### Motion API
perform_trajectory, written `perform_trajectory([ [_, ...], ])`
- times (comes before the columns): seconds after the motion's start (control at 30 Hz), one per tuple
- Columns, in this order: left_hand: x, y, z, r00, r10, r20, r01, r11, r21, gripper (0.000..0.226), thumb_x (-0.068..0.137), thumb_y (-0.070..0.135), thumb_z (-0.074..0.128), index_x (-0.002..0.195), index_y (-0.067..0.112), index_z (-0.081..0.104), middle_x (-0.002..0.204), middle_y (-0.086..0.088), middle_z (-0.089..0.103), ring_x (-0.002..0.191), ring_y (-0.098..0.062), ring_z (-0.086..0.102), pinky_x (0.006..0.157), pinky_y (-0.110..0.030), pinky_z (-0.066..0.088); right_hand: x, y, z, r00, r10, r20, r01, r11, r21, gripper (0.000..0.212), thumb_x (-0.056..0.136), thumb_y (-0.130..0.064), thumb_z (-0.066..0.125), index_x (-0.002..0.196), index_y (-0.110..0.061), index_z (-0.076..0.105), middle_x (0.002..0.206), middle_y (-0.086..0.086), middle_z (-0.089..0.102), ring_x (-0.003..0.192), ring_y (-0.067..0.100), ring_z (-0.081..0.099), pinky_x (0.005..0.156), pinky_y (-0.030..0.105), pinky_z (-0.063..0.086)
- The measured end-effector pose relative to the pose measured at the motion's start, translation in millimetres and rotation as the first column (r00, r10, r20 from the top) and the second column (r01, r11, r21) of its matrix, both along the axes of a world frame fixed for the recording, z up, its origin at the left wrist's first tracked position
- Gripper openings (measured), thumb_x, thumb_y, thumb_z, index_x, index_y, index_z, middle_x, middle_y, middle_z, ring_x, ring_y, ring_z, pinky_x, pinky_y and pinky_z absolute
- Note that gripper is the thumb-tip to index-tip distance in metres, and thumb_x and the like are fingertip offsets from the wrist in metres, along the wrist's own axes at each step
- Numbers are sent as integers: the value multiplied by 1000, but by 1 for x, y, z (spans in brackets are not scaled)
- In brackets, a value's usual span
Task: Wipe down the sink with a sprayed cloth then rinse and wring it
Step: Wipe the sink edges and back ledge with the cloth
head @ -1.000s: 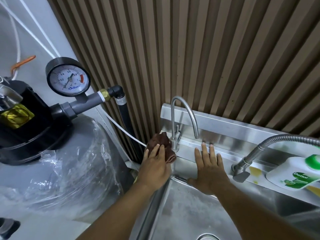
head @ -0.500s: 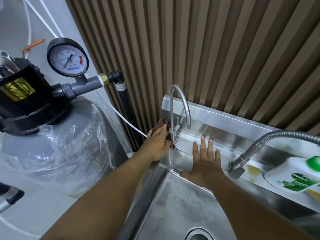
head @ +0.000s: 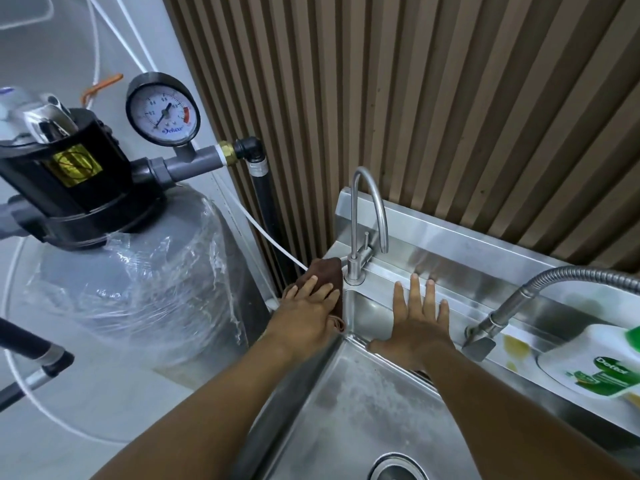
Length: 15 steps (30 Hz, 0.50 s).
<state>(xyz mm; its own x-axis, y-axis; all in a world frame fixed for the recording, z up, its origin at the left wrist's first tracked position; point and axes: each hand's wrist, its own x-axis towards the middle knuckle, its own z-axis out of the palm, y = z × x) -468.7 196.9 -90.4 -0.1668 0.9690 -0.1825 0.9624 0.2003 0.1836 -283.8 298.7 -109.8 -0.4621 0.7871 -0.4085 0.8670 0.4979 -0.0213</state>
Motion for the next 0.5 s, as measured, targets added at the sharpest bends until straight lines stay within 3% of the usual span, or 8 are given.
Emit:
perform_trajectory([
  [0.2, 8, 39, -5, 996, 6, -88, -10, 999, -51, 68, 103, 42, 27, 161, 13, 7, 169, -2, -5, 155, -20, -12, 124, -45, -7, -1, 0, -4, 1000, -17, -16, 17, 1000, 18, 124, 73, -86, 45, 155, -21, -22, 156, 11, -40, 142, 37, -38, 120, 55, -10],
  [0.5, 3, 10, -11, 999, -35, -35, 34, 999, -22, 77, 101, 59, 28, 160, 13, 13, 170, -1, -1, 155, -18, -10, 125, -43, -5, -3, 0, -3, 1000, -29, -1, 29, 999, 22, 126, 70, -90, 41, 155, -20, -20, 158, 12, -37, 143, 38, -35, 120, 55, -8],
])
